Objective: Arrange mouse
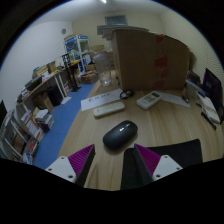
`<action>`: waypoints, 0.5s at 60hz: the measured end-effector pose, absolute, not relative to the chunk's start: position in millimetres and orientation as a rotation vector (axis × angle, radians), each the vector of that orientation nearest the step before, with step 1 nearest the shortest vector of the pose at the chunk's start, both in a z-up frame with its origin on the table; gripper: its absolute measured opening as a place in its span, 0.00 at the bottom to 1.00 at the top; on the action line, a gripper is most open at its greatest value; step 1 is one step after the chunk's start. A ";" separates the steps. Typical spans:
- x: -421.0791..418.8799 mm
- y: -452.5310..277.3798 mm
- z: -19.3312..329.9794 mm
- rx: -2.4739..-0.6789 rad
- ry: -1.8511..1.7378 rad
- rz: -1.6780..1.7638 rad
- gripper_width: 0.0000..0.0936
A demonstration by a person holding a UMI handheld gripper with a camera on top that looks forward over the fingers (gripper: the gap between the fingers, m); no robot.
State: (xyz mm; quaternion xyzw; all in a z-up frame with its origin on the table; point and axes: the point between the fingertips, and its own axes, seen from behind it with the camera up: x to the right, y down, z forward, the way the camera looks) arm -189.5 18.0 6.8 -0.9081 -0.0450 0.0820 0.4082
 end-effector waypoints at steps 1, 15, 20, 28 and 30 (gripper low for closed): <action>-189.3 21.1 5.0 -2.290 -0.114 0.203 0.86; -190.7 55.1 -12.7 -2.308 -0.125 0.150 0.85; -191.2 65.8 -15.9 -2.302 -0.168 0.099 0.85; -196.0 80.3 -15.5 -2.281 -0.180 0.083 0.81; -196.2 82.5 -15.5 -2.276 -0.184 0.082 0.83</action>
